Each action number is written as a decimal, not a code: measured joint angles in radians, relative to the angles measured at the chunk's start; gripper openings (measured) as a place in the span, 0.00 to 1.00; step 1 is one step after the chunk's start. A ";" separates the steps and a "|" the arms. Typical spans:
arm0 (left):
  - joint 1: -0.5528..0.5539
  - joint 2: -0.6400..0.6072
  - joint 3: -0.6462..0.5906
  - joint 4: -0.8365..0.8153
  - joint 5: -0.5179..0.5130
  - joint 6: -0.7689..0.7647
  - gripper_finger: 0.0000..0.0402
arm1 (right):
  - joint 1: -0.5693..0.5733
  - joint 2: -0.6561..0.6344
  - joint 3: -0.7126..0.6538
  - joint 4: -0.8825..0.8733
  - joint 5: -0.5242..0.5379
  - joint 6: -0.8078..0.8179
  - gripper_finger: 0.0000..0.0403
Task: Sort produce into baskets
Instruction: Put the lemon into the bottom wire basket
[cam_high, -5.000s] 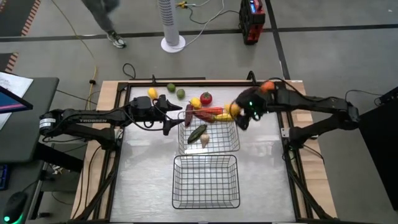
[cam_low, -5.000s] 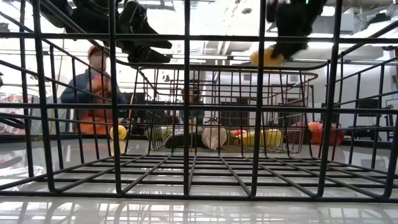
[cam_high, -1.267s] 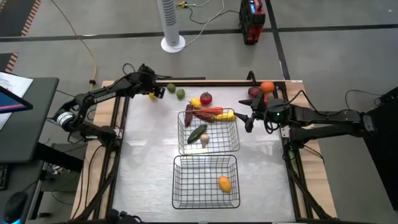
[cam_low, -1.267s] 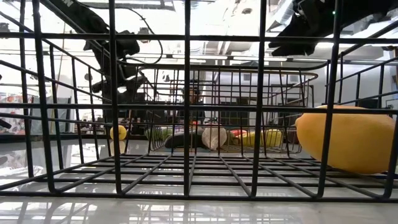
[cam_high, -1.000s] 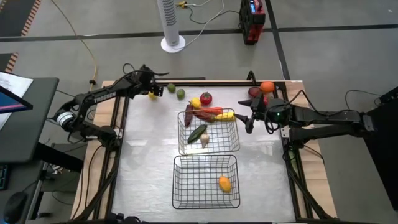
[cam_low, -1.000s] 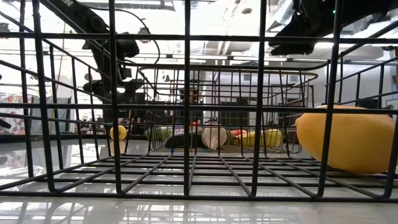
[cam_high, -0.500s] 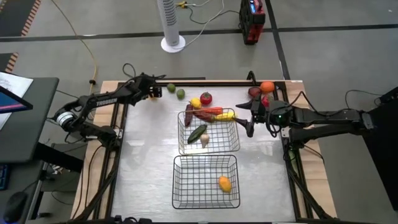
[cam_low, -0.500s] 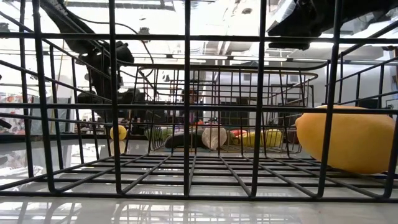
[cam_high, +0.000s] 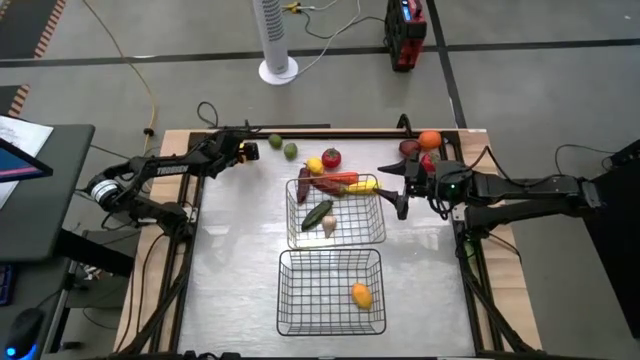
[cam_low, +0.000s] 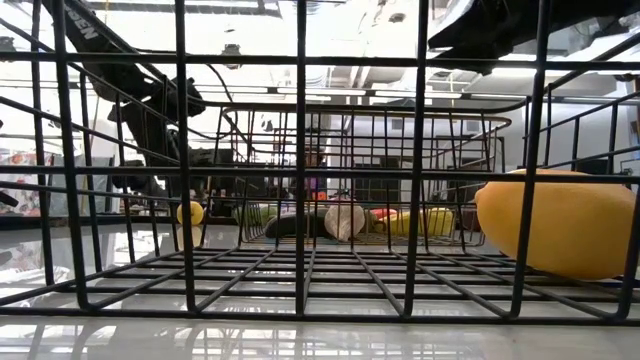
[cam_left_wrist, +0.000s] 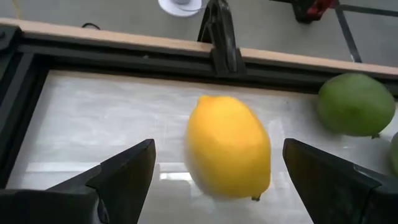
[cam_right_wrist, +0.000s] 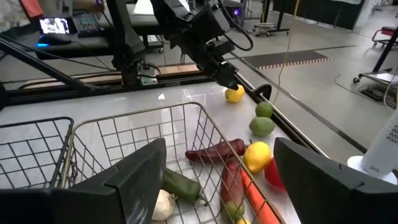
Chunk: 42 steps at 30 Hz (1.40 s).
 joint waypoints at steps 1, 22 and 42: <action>-0.002 0.007 0.000 0.006 -0.003 -0.002 0.85 | 0.000 0.000 0.000 0.000 0.000 0.000 0.81; -0.054 0.126 0.061 -0.003 -0.090 0.005 0.84 | 0.000 0.000 0.000 0.011 0.000 -0.017 0.81; -0.053 0.123 0.061 -0.026 -0.071 0.004 0.46 | 0.000 0.000 0.000 0.010 0.000 -0.022 0.81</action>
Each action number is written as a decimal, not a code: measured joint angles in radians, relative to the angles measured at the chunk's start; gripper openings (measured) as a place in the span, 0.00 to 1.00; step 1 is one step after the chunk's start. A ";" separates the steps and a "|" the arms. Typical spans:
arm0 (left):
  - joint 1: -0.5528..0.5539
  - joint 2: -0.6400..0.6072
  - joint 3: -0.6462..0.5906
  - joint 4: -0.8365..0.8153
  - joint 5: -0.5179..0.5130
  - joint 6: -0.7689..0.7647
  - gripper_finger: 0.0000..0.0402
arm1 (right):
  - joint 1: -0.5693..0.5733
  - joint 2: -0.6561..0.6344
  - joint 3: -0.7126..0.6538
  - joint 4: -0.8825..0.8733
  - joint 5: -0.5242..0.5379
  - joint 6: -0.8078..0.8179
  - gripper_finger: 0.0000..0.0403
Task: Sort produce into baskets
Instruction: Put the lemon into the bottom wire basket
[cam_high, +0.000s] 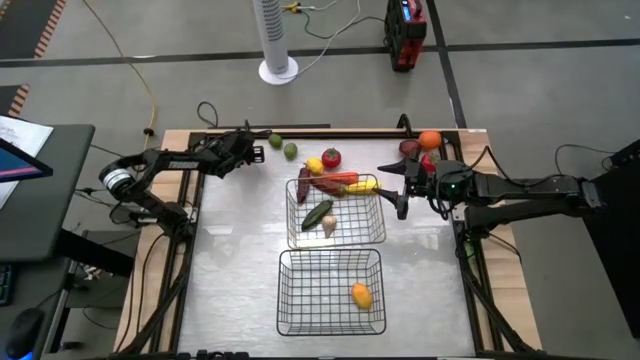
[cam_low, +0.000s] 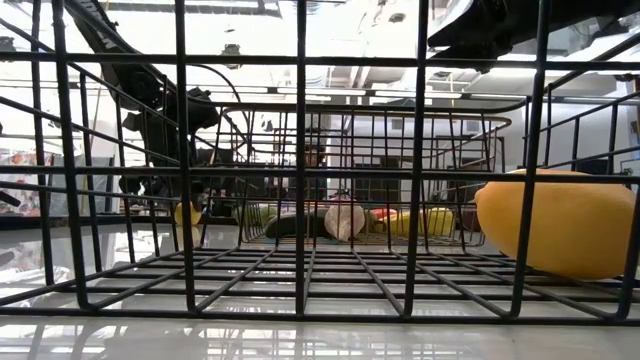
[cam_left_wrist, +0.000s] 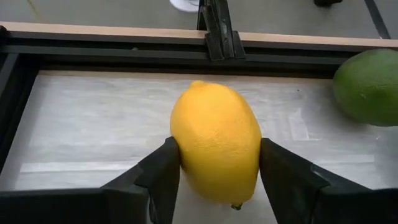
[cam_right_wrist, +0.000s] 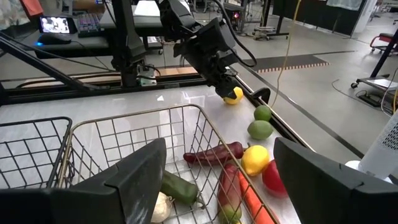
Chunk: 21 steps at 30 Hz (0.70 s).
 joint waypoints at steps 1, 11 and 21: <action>0.000 -0.005 0.000 -0.005 0.007 0.002 0.45 | 0.000 0.000 0.000 -0.003 0.000 0.001 0.81; -0.108 -0.255 -0.001 0.020 0.102 0.201 0.44 | 0.000 -0.032 0.001 -0.038 0.000 0.005 0.81; -0.467 -0.553 0.000 0.131 0.624 0.332 0.44 | 0.000 -0.143 0.001 -0.100 0.001 0.017 0.81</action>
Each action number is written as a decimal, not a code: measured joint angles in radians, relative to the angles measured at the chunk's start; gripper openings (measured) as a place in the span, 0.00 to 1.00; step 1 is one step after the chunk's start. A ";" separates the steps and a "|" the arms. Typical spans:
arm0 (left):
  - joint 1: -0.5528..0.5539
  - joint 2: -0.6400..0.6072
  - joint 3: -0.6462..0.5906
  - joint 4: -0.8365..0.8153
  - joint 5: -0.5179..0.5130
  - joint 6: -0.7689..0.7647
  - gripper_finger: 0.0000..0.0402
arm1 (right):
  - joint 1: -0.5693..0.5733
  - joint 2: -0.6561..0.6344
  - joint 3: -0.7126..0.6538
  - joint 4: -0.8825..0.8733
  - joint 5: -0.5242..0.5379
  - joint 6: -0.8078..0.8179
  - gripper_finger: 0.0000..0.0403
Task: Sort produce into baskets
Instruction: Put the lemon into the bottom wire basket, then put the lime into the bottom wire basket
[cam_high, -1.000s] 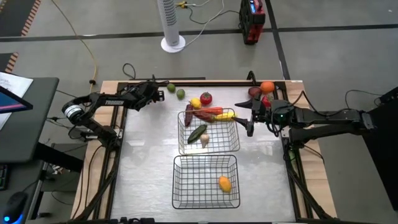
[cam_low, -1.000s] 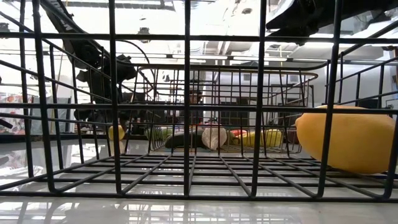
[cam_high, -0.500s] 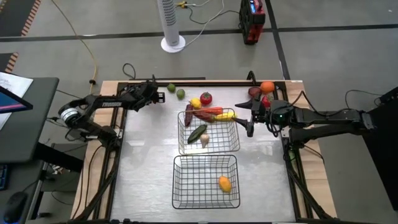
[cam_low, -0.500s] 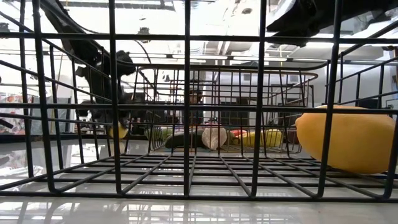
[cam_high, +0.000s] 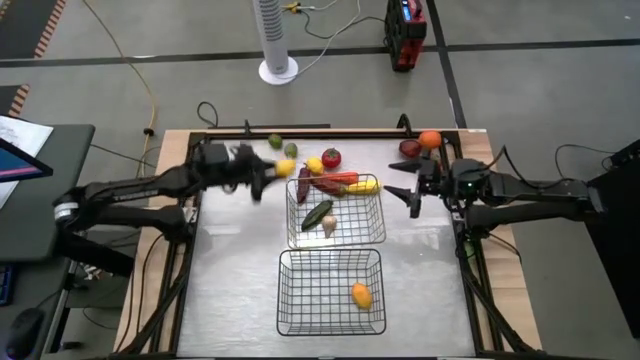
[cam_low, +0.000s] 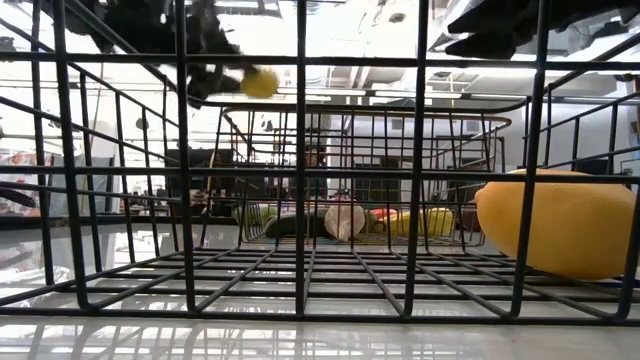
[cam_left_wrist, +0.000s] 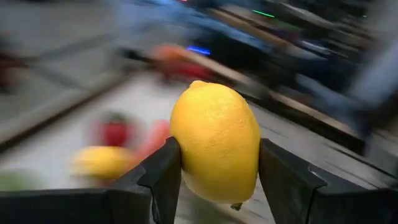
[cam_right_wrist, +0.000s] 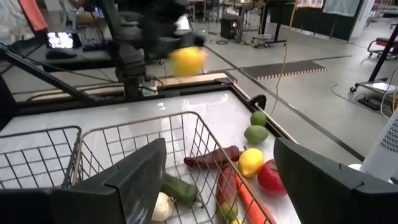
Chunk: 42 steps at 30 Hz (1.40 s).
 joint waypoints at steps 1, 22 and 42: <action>-0.054 -0.002 0.000 0.000 0.031 0.000 0.44 | 0.000 -0.004 0.000 0.000 0.000 0.000 0.81; -0.645 0.269 0.049 0.038 -0.098 -0.110 0.59 | -0.002 0.025 -0.001 -0.028 0.034 0.025 0.81; -0.254 0.195 0.233 -0.473 -0.590 0.150 0.65 | -0.002 0.027 -0.001 -0.029 0.034 0.025 0.81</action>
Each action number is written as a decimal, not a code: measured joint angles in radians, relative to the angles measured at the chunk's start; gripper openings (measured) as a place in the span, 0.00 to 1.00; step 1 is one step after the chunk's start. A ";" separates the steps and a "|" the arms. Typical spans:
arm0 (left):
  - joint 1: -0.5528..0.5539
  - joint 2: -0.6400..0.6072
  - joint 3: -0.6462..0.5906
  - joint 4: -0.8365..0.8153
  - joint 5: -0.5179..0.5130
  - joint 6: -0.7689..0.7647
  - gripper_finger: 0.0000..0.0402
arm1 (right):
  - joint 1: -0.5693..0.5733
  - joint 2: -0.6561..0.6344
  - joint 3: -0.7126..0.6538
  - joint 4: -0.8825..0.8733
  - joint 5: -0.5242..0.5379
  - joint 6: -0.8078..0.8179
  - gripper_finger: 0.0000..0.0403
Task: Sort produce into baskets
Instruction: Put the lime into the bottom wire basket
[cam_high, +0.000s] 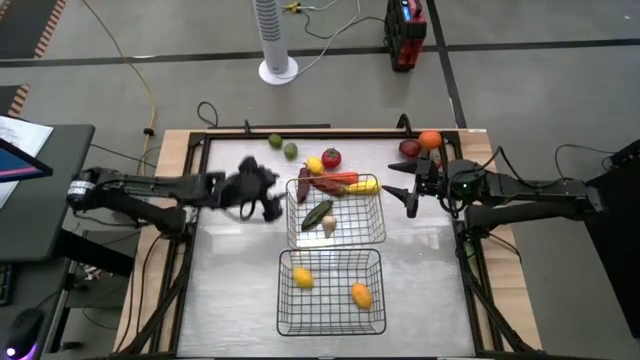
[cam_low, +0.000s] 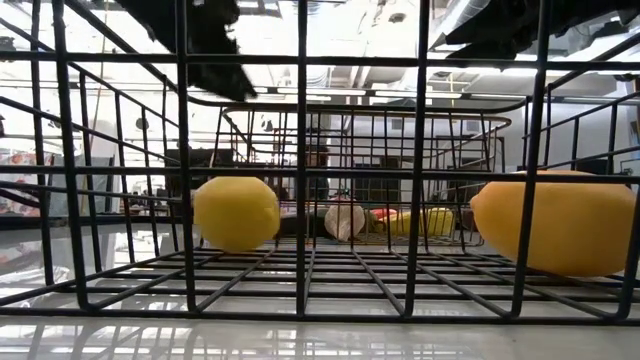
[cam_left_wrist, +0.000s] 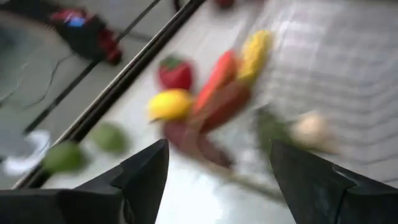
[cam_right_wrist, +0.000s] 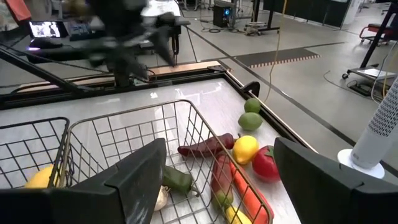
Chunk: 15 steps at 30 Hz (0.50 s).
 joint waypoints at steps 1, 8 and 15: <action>0.064 0.003 0.000 -0.010 0.040 0.022 0.65 | 0.000 0.000 0.000 0.000 0.000 0.000 0.81; 0.454 0.053 0.000 -0.010 0.280 0.221 0.61 | 0.000 0.000 0.000 0.000 0.000 -0.001 0.81; 0.690 0.209 0.003 0.089 0.463 0.236 0.60 | 0.000 0.000 0.000 0.000 0.000 -0.017 0.81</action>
